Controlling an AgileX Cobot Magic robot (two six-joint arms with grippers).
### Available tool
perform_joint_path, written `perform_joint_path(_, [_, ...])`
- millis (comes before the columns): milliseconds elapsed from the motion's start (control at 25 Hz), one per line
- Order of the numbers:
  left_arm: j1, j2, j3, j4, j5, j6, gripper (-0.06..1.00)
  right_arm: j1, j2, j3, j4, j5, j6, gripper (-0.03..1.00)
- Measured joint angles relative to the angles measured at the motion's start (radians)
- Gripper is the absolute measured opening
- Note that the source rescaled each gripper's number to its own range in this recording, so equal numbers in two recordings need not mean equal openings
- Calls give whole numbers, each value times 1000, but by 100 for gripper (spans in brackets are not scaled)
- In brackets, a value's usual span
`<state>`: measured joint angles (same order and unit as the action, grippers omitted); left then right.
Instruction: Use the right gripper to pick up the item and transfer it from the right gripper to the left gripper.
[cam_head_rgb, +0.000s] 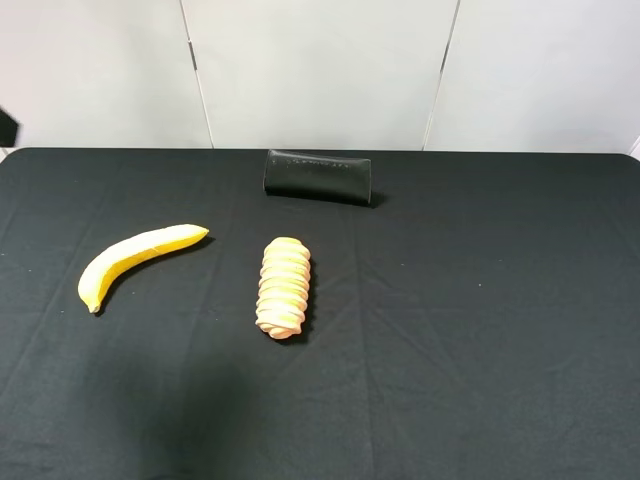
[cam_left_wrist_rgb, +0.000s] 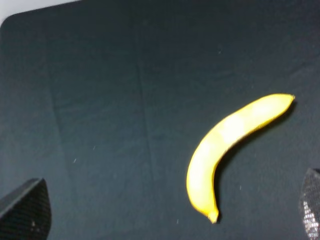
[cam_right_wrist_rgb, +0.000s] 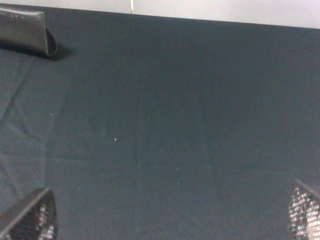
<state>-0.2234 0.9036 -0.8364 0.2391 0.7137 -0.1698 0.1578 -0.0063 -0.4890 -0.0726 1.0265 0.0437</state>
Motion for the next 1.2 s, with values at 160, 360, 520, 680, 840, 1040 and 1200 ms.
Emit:
perform_joint_path(160, [0, -103, 0, 0, 127, 0, 100, 0, 0, 0, 0, 0, 0, 100])
perform_joint_path(360, [0, -251, 0, -6, 250, 0, 100, 0, 0, 0, 0, 0, 0, 100])
perform_joint_path(520, [0, -373, 0, -46, 332, 0, 100, 0, 0, 0, 0, 0, 0, 100])
perform_joint_path(680, [0, -473, 0, -161, 423, 0, 100, 0, 0, 0, 0, 0, 0, 100])
perform_joint_path(840, [0, -560, 2, -224, 450, 3, 100, 0, 0, 0, 0, 0, 0, 100])
perform_joint_path(1040, [0, -664, 12, -254, 451, 46, 100, 0, 0, 0, 0, 0, 0, 100])
perform_joint_path(1200, [0, -719, 12, -272, 451, 145, 100, 0, 0, 0, 0, 0, 0, 100])
